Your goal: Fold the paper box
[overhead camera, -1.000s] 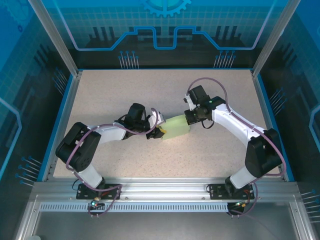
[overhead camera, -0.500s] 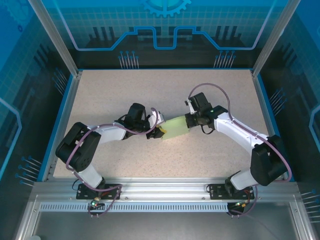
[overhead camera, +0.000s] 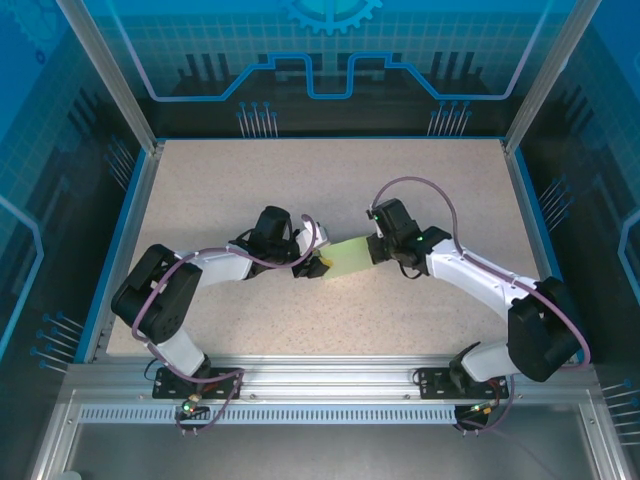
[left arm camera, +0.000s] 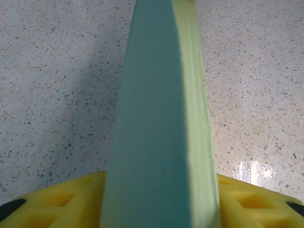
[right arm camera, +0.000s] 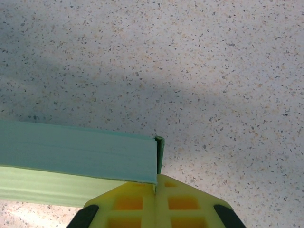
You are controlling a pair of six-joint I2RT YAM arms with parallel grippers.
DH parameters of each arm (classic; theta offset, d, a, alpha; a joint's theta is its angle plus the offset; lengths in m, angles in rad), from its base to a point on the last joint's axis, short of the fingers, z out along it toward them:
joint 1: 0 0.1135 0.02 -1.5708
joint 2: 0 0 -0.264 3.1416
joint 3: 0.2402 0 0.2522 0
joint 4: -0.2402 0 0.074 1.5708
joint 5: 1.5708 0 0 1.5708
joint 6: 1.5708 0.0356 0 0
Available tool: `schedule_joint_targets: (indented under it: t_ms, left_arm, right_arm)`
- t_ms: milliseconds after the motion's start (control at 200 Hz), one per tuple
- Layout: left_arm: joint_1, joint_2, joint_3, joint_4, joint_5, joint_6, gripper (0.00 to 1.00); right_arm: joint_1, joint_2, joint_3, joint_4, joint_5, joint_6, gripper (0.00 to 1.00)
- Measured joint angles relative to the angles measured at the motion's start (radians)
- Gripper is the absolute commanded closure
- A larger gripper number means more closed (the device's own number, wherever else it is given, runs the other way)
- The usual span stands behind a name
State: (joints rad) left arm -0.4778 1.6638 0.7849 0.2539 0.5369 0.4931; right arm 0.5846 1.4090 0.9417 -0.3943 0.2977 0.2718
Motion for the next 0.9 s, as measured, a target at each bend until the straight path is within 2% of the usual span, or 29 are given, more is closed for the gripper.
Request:
schedule_joint_targets:
  t_ms: [175,385,680,900]
  left_arm:
    - [0.000,-0.007,0.000,-0.011,-0.017,-0.013,0.32]
    - [0.001,-0.048,0.000,-0.009,-0.045,-0.039,0.25]
    - [0.013,-0.145,-0.006,-0.017,-0.082,-0.115,0.24]
    - [0.018,-0.296,-0.056,-0.050,-0.176,-0.262,0.27]
  right_arm:
    - [0.025,0.000,0.000,-0.006,0.035,0.012,0.99]
    - [0.035,0.000,0.000,-0.013,0.055,0.024,0.99]
    - [0.044,-0.003,0.000,-0.024,0.069,0.028,1.00]
    - [0.044,-0.004,0.001,-0.027,0.069,0.028,1.00]
